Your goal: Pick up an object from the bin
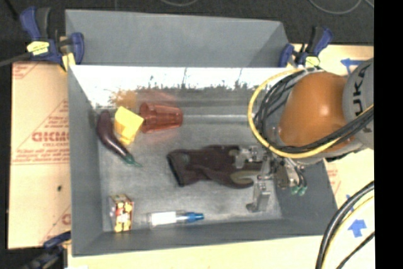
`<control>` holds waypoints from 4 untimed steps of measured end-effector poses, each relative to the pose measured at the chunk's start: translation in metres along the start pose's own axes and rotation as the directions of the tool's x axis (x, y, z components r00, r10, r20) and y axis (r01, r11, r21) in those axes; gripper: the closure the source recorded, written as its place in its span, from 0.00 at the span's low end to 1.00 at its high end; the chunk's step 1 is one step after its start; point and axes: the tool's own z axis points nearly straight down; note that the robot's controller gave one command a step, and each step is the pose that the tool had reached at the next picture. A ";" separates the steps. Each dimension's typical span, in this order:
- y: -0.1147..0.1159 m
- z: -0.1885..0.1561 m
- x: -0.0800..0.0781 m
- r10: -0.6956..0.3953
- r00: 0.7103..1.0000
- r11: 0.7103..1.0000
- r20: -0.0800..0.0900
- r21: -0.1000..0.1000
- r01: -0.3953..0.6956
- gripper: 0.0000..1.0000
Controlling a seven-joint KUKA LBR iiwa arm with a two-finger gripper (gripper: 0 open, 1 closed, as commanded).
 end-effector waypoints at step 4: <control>0.030 0.081 -0.071 0.234 0.972 0.972 0.002 -0.001 -0.234 0.00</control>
Offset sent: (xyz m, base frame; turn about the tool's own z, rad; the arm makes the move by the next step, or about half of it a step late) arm 0.0949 0.0671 -0.0461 0.0119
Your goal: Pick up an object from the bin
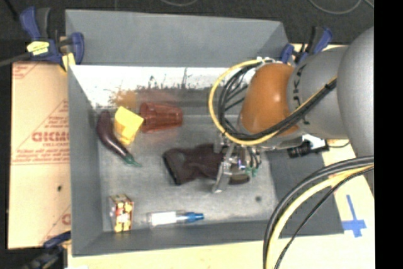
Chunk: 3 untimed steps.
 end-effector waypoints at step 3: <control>0.012 0.004 -0.020 0.143 0.990 0.990 0.014 -0.006 -0.142 1.00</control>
Offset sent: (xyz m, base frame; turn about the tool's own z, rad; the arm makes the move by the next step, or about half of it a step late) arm 0.0000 0.0000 0.0000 0.0000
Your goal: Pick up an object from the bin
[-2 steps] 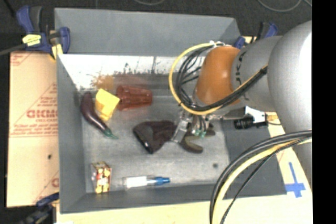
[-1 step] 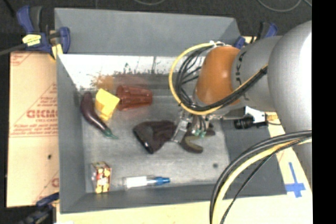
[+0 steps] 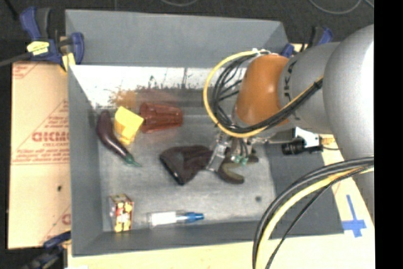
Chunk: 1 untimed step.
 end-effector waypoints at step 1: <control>0.000 -0.014 0.000 -0.001 1.000 1.000 -0.002 0.000 0.001 1.00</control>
Offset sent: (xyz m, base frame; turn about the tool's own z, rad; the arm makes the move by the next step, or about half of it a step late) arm 0.0001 0.0000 0.0283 0.0000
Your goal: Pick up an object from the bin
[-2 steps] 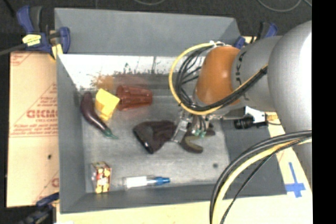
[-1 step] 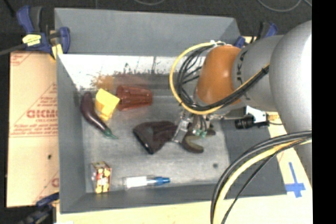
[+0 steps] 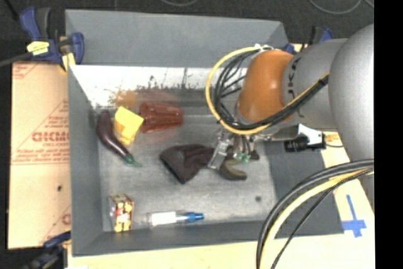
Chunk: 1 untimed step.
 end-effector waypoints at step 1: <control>0.001 -0.008 -0.002 -0.001 1.000 1.000 0.006 -0.002 0.001 1.00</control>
Offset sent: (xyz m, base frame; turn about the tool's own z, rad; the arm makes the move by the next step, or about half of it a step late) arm 0.0000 -0.0001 0.0551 0.0000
